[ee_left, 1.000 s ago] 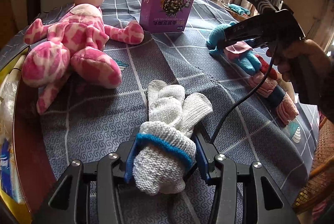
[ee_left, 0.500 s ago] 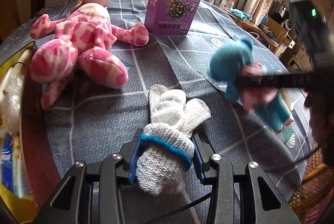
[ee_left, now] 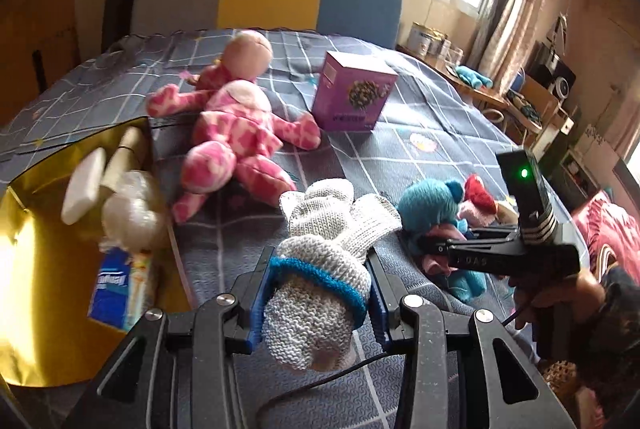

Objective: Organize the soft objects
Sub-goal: 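Carry the white gloves into the gold tray and open the left gripper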

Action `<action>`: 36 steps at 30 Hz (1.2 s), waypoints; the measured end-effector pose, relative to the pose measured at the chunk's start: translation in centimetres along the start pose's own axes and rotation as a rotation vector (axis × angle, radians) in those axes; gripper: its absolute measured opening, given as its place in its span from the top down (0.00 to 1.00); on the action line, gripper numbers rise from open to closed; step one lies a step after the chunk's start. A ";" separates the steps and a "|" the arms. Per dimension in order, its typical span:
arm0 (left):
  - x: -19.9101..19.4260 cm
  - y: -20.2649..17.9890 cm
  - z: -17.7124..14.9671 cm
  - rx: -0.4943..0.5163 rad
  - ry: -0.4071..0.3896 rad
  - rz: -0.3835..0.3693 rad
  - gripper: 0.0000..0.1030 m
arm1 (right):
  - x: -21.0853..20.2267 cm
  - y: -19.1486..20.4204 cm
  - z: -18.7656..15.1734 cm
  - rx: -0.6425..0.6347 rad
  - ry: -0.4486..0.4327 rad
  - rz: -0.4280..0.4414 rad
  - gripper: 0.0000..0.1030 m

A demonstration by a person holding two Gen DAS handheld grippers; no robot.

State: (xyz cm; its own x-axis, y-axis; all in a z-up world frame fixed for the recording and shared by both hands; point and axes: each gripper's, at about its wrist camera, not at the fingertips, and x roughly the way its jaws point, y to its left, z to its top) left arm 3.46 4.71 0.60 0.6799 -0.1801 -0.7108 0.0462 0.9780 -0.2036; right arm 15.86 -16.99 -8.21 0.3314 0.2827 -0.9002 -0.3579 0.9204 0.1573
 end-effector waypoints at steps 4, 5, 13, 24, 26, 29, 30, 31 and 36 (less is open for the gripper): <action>-1.8 1.9 0.2 -0.045 -0.022 0.047 0.59 | -0.2 0.3 -0.4 -0.018 -0.011 -0.019 0.71; -2.1 2.5 0.2 -0.061 -0.025 0.056 0.59 | -0.2 0.4 -0.4 -0.019 -0.013 -0.021 0.70; -5.2 11.3 0.2 -0.279 -0.039 0.120 0.59 | -0.1 0.3 -0.5 -0.023 -0.017 -0.015 0.70; -3.9 24.5 2.0 -0.468 0.004 0.327 0.59 | -0.3 0.5 -0.6 -0.049 -0.030 -0.035 0.70; -2.4 26.0 2.5 -0.487 0.030 0.347 0.59 | -0.3 0.5 -0.6 -0.048 -0.032 -0.034 0.70; -0.1 27.5 3.3 -0.507 0.055 0.364 0.59 | -0.3 0.4 -0.6 -0.048 -0.033 -0.033 0.70; 0.7 28.0 3.5 -0.513 0.071 0.371 0.59 | -0.3 0.4 -0.6 -0.048 -0.033 -0.033 0.70; 1.5 28.5 3.6 -0.526 0.077 0.367 0.58 | -0.3 0.4 -0.6 -0.047 -0.033 -0.032 0.70; 4.4 30.0 4.3 -0.560 0.099 0.408 0.49 | -0.4 0.4 -0.6 -0.042 -0.036 -0.033 0.70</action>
State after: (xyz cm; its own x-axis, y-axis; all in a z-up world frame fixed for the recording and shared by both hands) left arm 10.93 33.72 -5.76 0.4919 0.1551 -0.8567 -0.6008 0.7727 -0.2051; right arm 15.05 -16.86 -8.06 0.3748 0.2631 -0.8890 -0.3824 0.9174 0.1103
